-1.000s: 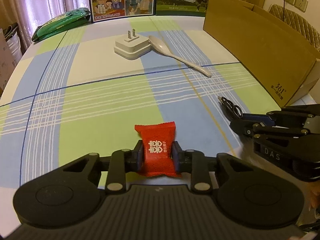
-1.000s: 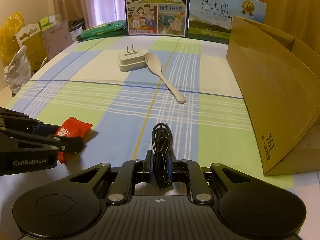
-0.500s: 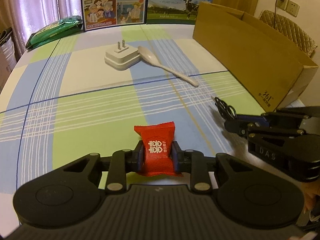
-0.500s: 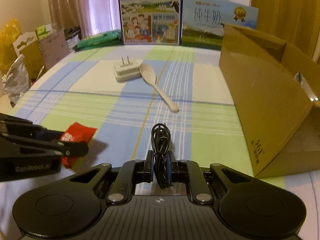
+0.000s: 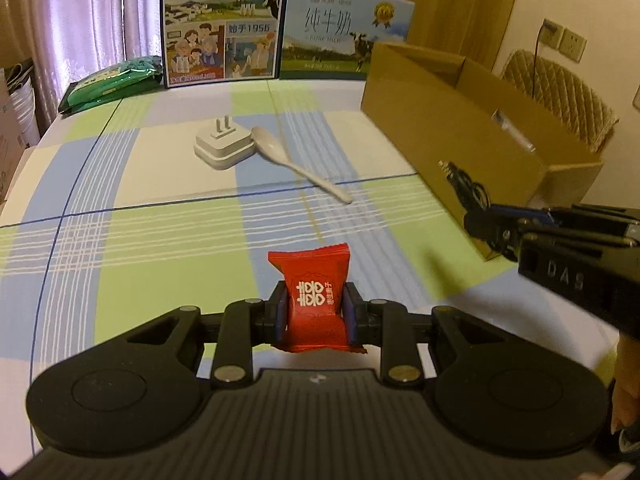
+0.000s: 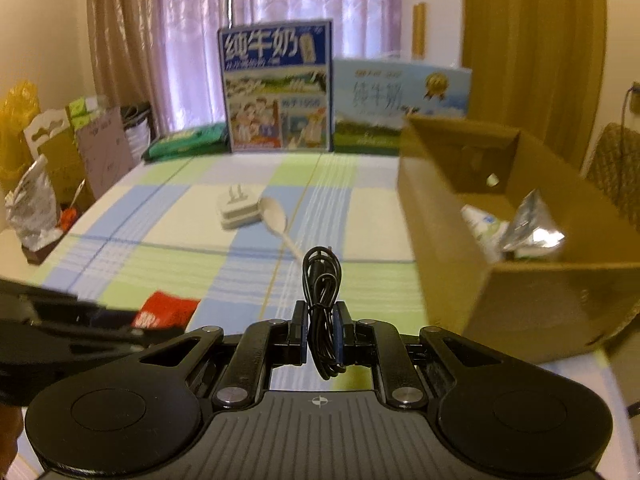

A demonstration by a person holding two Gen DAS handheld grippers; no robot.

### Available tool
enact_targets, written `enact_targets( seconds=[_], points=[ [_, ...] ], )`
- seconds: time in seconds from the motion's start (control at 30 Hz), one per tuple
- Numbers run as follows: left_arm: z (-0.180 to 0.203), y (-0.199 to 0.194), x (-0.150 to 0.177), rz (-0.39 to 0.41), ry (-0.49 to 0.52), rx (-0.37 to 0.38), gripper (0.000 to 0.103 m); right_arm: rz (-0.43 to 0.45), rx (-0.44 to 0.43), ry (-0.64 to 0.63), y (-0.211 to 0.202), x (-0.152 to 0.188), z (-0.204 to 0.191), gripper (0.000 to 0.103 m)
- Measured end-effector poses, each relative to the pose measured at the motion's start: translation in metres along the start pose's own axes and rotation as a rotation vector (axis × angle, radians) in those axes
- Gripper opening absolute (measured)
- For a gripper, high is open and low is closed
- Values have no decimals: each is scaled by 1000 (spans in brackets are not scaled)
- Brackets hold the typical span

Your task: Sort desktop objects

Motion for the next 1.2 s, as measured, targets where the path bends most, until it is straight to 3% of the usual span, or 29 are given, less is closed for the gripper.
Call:
enact_targets(
  seconds=[0.27, 0.53, 0.83, 1.2],
  points=[
    [56, -26, -44, 74, 59, 49, 23, 107, 65, 55, -49, -44, 48, 9],
    [128, -34, -94, 129, 130, 128, 23, 148, 119, 119, -72, -72, 116, 9],
    [181, -8, -115, 105, 160, 181, 23, 117, 159, 162, -66, -66, 171, 9],
    [192, 22, -118, 62, 136, 203, 23, 83, 145, 184, -44, -54, 189, 9]
  ],
)
Point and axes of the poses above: each gripper's, at about its wrist camera, not at the fingertips, and y roughly the way its jaws point, z to its right, x to its underside, the point moved 10 cm from there along y, roughly the way its jaws point, and after that the axes turned 4 degrees about -y, right-handed, at the moved point
